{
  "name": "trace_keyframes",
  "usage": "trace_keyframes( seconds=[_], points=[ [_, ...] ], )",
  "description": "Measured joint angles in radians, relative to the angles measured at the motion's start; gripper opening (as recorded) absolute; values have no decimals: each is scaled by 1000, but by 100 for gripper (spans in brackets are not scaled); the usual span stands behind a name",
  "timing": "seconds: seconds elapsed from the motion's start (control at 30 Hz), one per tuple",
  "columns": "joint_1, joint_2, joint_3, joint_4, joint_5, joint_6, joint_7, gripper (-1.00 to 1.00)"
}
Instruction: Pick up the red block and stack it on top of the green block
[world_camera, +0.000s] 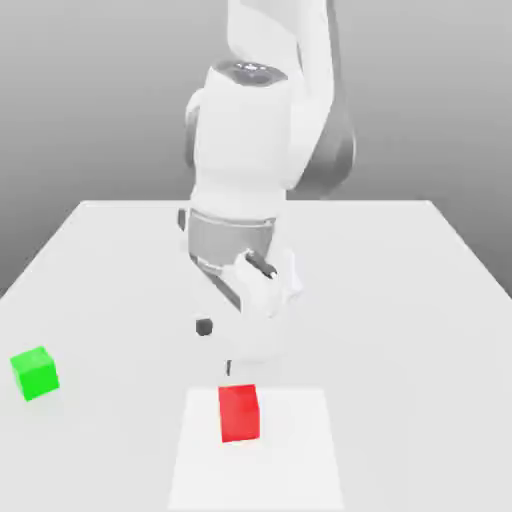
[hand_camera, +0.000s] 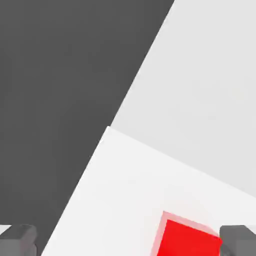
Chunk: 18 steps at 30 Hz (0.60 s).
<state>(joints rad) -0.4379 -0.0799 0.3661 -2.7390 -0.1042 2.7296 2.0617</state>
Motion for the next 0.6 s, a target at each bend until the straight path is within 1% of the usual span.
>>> trace_keyframes(
  seconds=[0.1,0.2,0.4,0.6],
  points=[
    [7,56,3,-48,82,50,70,0],
    [16,94,0,-51,85,82,104,0],
    [22,175,-35,-32,-2,146,176,0],
    [82,273,-124,-20,-125,223,265,0]
  ],
)
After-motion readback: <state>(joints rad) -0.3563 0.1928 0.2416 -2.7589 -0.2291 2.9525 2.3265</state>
